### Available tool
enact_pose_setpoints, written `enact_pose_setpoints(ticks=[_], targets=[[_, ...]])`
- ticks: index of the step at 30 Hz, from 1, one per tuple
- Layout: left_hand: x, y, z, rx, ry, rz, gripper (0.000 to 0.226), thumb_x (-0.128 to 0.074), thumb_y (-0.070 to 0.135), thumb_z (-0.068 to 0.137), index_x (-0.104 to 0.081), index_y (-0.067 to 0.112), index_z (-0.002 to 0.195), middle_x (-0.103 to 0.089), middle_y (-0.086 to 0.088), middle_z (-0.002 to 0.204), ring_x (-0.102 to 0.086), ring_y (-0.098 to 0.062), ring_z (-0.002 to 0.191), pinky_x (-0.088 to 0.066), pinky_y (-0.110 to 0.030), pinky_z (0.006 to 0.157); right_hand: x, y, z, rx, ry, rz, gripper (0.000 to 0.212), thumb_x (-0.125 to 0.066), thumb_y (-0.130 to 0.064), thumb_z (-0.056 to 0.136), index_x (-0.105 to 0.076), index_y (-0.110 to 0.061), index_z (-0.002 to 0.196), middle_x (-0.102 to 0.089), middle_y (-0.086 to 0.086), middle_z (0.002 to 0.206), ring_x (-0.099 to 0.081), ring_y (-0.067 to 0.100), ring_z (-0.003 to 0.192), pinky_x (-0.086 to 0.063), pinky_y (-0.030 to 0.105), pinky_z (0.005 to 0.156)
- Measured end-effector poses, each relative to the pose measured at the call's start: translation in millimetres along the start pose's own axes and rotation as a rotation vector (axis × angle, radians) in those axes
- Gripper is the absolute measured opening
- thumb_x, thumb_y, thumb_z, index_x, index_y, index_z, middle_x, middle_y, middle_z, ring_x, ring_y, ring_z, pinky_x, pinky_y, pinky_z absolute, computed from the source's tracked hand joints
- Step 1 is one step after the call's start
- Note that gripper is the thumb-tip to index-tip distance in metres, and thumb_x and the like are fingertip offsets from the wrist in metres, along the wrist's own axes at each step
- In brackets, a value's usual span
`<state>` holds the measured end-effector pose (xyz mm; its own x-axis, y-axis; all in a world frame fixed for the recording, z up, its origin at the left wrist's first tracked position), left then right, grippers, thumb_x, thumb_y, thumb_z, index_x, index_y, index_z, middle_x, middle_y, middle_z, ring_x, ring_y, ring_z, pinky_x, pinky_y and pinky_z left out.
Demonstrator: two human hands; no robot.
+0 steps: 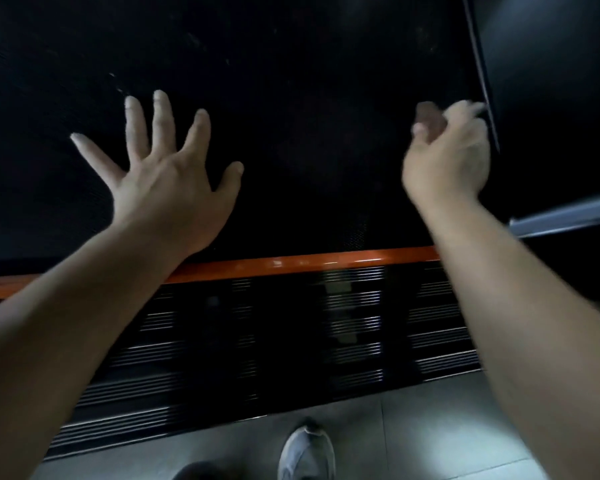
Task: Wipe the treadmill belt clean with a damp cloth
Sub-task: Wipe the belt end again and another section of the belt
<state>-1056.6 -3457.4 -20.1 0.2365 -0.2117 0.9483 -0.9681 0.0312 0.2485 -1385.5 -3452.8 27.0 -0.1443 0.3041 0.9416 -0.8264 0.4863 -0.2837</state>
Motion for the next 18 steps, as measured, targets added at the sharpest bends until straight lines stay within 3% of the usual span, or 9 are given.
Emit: enact_pose_setpoints(ticks=[3, 5, 7, 11, 16, 18], targets=[[-2, 4, -3, 0.023, -0.016, -0.015, 0.078, -0.028, 0.071, 0.099, -0.009, 0.032, 0.163, 0.012, -0.011, 0.172, 0.020, -0.031, 0.157, 0.012, -0.078, 0.114, -22, -81, -63, 0.417, -0.136, 0.191, 0.027, -0.062, -0.032, 0.090, -0.065, -0.011, 0.107, -0.066, 0.014, 0.105, -0.062, 0.034, 0.097, -0.045, 0.040, 0.077], [-3, 5, -9, 0.031, -0.024, -0.011, 0.075, -0.028, 0.070, 0.099, -0.007, 0.036, 0.163, 0.015, -0.010, 0.172, 0.022, -0.030, 0.156, 0.014, -0.075, 0.115, -26, -93, -81, 0.617, -0.272, 0.206, 0.029, -0.066, -0.033, 0.089, -0.067, -0.012, 0.109, -0.065, 0.011, 0.108, -0.063, 0.031, 0.097, -0.048, 0.036, 0.075], [-4, 7, -14, 0.023, -0.039, -0.013, 0.073, -0.028, 0.068, 0.099, -0.006, 0.039, 0.163, 0.017, -0.009, 0.172, 0.024, -0.030, 0.156, 0.015, -0.073, 0.116, -18, -67, -46, 0.600, -0.234, 0.113, 0.032, -0.066, -0.034, 0.090, -0.066, -0.013, 0.115, -0.064, 0.013, 0.116, -0.062, 0.034, 0.103, -0.048, 0.036, 0.082], [-7, 11, -17, 0.037, -0.069, -0.028, 0.074, -0.027, 0.071, 0.099, -0.005, 0.040, 0.163, 0.019, -0.008, 0.171, 0.026, -0.029, 0.155, 0.017, -0.074, 0.114, 8, 15, 8, 0.185, -0.105, 0.030, 0.029, -0.061, -0.036, 0.095, -0.060, -0.016, 0.116, -0.058, 0.011, 0.122, -0.057, 0.034, 0.113, -0.042, 0.035, 0.086], [-11, 11, -18, 0.051, -0.079, -0.027, 0.075, -0.026, 0.072, 0.099, -0.002, 0.040, 0.162, 0.021, -0.008, 0.171, 0.028, -0.030, 0.154, 0.017, -0.076, 0.113, 1, -13, -49, 0.323, -0.247, 0.219, 0.031, -0.067, -0.048, 0.091, -0.060, -0.017, 0.094, -0.057, 0.001, 0.103, -0.058, 0.022, 0.097, -0.046, 0.032, 0.076], [-10, 11, -18, 0.050, -0.076, -0.021, 0.075, -0.026, 0.071, 0.099, -0.001, 0.040, 0.163, 0.022, -0.008, 0.170, 0.028, -0.030, 0.154, 0.017, -0.076, 0.112, 6, -5, -48, 0.400, -0.282, 0.142, 0.033, -0.068, -0.049, 0.089, -0.061, -0.018, 0.093, -0.056, 0.001, 0.099, -0.057, 0.023, 0.094, -0.044, 0.032, 0.074]])
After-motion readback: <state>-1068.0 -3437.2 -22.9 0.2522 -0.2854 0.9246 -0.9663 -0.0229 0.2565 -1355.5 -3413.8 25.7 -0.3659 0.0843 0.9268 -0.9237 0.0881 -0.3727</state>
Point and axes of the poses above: each hand's wrist, its own z-axis towards the middle knuckle, its own x-axis out of the back of the hand, y = z × x, the point moved 8 cm from there along z, towards the middle knuckle
